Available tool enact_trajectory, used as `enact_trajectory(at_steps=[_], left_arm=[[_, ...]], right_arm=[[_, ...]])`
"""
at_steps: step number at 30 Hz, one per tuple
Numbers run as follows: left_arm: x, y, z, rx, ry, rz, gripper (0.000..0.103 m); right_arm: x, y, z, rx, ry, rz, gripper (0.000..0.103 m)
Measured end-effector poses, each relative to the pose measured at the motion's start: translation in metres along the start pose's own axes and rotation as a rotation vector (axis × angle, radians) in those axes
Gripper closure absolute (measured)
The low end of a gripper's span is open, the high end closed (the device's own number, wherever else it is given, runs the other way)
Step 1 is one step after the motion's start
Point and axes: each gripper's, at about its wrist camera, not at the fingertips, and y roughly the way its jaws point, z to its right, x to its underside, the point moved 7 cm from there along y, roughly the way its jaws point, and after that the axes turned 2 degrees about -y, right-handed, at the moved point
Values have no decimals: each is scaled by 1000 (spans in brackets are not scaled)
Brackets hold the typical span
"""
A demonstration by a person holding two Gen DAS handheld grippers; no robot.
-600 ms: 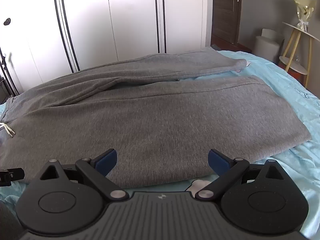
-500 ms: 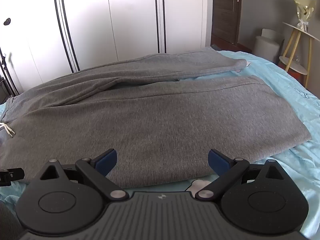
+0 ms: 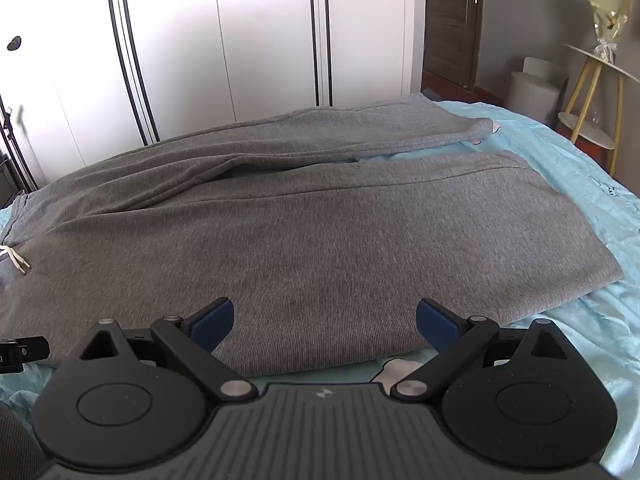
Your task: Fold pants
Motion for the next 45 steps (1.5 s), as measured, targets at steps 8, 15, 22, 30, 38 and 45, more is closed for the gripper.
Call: enact_trajectory(at_steps=[8,15,22,30,38,45], left_arm=[[3,1,0,-6,8,0,0],[3,1,1,-16,15,-3,0],[2,1,2,-18,22,-7,0],[3,2,0,-16,21,-7,0],[3,5,2,-18,31,-14,0],[3,6,3,-21,37,-18,0]], right_arm=[[1,-1,0,0,1,2,5],[0,0,0,-1,0,1,5],[0,-1,0,-1,0,-2,5],[-1,-2,-2,0,-9,1,5],[-1,3,-3,-6,-2,-11,5],[-1,1,0,-15,13,-6,5]])
